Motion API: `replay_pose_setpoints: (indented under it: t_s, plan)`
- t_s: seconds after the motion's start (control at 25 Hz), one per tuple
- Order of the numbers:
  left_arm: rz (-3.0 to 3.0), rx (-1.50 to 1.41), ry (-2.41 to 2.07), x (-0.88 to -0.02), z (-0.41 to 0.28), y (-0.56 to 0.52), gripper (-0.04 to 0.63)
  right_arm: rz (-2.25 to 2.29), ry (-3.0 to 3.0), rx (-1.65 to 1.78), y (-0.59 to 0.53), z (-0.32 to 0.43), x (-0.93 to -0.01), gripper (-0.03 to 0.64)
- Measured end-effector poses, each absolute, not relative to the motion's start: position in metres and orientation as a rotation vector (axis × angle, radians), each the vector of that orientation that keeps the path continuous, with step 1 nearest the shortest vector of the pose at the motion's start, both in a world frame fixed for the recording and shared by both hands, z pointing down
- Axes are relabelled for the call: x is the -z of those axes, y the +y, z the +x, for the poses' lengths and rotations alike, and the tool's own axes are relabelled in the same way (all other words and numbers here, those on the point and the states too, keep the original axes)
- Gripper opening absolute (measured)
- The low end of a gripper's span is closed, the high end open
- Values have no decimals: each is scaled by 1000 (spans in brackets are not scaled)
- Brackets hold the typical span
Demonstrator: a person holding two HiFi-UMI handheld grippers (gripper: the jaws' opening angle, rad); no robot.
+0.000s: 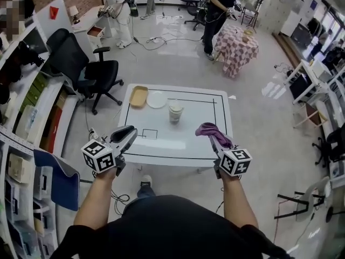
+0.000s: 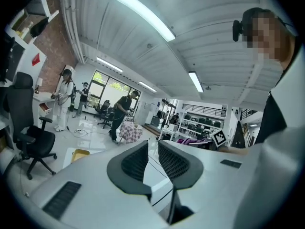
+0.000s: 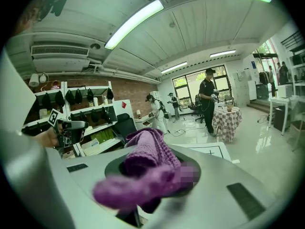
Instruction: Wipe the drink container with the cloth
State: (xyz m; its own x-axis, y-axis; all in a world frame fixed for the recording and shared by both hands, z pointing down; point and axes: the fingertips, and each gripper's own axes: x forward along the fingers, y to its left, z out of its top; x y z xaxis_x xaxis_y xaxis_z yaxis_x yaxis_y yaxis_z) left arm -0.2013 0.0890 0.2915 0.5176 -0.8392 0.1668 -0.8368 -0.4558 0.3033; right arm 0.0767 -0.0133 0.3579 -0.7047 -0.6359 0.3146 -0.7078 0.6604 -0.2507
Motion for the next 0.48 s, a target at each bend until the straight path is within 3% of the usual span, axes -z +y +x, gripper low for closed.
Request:
replay_pose_setpoints:
  t_s: [0.48]
  plan:
    - [2505,-30,-1203,-292,-303,-28,83,1252,-2616,-543,-91,-28,-344,77]
